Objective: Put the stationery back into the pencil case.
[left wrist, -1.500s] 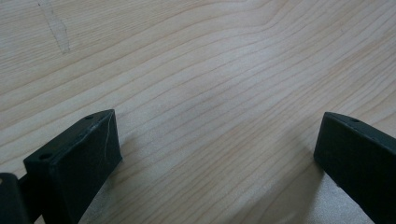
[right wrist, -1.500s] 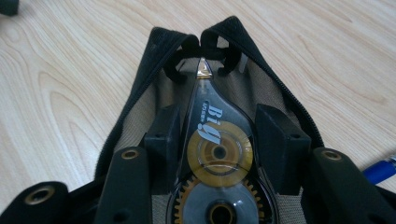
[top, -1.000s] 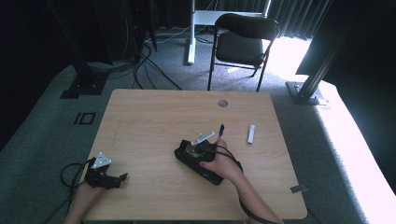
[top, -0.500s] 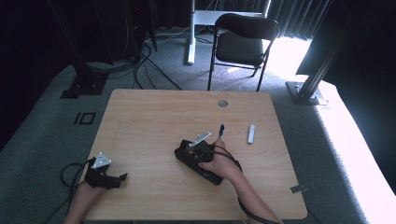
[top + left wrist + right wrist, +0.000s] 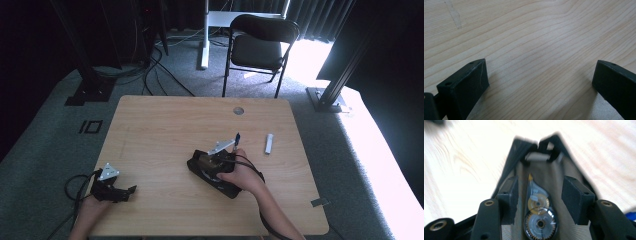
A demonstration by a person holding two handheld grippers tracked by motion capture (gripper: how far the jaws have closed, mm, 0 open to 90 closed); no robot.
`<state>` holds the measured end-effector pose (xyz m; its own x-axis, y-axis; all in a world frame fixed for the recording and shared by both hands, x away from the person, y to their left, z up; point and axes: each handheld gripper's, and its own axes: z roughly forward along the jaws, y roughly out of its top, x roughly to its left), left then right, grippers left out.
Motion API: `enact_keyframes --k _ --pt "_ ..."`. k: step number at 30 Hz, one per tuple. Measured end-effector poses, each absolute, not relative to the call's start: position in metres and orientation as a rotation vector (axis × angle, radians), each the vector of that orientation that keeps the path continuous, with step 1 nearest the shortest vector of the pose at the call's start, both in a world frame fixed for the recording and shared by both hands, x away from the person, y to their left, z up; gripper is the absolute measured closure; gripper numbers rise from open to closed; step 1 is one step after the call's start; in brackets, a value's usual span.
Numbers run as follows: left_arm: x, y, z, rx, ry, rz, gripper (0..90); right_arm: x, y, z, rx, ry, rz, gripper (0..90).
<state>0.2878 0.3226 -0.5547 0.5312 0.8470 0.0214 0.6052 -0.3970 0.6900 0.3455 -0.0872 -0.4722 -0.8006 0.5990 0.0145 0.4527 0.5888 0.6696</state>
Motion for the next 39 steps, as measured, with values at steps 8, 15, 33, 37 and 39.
enact_keyframes --k 8,15,33,37,39 --pt "0.288 0.322 -0.555 2.138 1.172 0.496 0.7 0.349 -0.123 -0.445 0.983 2.408 1.158 47.7" --pt "0.288 0.323 -0.555 2.138 1.172 0.495 0.7 0.360 -0.153 -0.447 1.113 2.278 1.138 47.8" --pt "0.288 0.323 -0.555 2.138 1.173 0.495 0.6 0.389 -0.212 -0.476 1.351 2.079 0.991 45.5" --pt "0.288 0.323 -0.555 2.138 1.173 0.495 0.7 0.399 -0.227 -0.487 1.416 2.032 0.929 45.5" --pt "0.288 0.323 -0.555 2.138 1.173 0.495 0.6 0.403 -0.235 -0.493 1.450 2.002 0.901 45.4"
